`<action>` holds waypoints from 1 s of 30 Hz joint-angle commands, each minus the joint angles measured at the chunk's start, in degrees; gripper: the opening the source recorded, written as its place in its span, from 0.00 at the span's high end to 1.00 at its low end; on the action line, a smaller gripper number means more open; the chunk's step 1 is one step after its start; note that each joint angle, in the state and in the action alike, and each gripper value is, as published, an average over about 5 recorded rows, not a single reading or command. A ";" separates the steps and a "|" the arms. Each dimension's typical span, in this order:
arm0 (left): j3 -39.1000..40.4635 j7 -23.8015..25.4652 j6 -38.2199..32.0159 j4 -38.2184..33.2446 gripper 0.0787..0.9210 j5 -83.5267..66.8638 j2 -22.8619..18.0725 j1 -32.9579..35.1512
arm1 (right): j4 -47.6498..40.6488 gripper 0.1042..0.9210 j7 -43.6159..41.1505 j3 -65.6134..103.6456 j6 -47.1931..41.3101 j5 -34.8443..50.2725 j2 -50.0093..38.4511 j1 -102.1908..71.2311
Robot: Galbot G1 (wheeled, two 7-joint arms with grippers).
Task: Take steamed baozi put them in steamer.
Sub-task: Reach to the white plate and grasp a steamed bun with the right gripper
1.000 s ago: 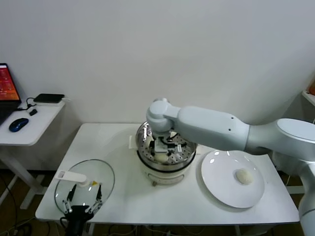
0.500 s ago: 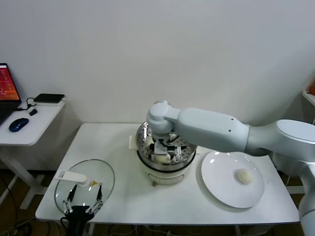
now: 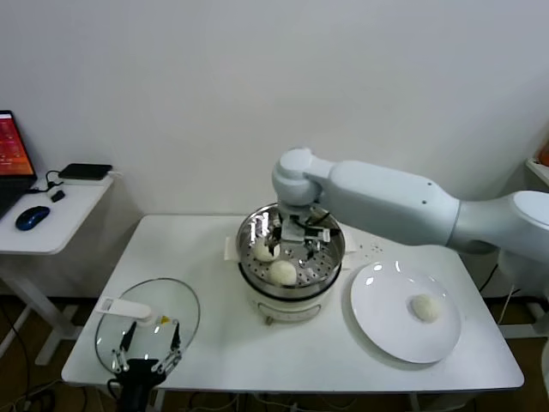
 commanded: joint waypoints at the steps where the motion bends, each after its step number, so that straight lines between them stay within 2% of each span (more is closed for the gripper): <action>1: -0.01 0.21 -0.15 -0.16 0.12 0.07 0.11 0.24 | -0.43 0.12 2.02 -7.95 -8.54 16.32 -9.62 13.61; 7: 0.60 0.39 -0.03 -0.36 0.12 0.01 0.36 -0.05 | -2.04 0.12 7.56 -19.01 -14.77 28.88 -19.32 19.40; 10: 1.40 0.42 0.06 -0.05 0.12 0.08 0.54 -0.53 | -3.17 0.12 10.09 -23.21 -17.39 32.21 -23.92 20.86; 19: 2.76 0.40 0.06 0.18 0.12 0.60 0.60 -1.41 | -5.50 0.12 12.96 -22.35 -25.44 29.10 -34.47 12.40; 30: 2.50 0.30 0.11 -0.34 0.12 0.67 0.51 -0.96 | -7.29 0.12 12.64 -7.99 -28.60 20.06 -39.56 -8.57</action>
